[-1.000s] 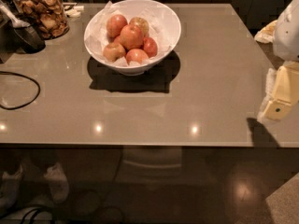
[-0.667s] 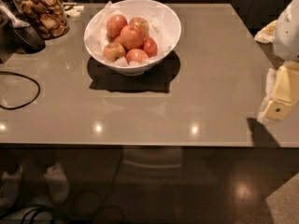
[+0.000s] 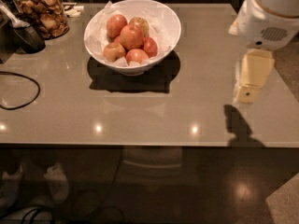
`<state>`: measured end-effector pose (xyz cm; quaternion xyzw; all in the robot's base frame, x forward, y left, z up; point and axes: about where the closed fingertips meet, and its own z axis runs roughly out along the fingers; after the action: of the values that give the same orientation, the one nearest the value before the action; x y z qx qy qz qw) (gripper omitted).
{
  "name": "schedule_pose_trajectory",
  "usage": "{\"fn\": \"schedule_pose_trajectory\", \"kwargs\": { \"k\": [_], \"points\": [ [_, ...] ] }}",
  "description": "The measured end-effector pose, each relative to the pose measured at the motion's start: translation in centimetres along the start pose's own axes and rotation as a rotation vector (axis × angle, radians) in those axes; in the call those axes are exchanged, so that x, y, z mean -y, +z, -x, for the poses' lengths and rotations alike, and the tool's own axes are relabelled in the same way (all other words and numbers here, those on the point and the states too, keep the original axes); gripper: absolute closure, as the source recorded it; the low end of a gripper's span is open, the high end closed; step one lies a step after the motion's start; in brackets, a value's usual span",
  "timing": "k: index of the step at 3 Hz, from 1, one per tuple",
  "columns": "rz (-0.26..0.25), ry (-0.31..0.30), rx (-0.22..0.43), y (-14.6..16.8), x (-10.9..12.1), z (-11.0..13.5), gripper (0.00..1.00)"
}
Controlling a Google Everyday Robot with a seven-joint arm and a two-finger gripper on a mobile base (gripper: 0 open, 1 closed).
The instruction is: Pick apple from white bowl
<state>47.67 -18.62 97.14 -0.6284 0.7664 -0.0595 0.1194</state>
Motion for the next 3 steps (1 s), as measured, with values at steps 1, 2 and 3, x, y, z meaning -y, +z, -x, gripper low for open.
{"fn": "schedule_pose_trajectory", "kwargs": {
  "k": [1,2,3],
  "points": [
    [-0.014,-0.002,0.008,-0.2,0.2,0.2,0.00],
    [-0.014,-0.002,0.008,-0.2,0.2,0.2,0.00],
    [-0.021,-0.030,0.034,-0.8,1.9,4.2,0.00]
  ]
}}
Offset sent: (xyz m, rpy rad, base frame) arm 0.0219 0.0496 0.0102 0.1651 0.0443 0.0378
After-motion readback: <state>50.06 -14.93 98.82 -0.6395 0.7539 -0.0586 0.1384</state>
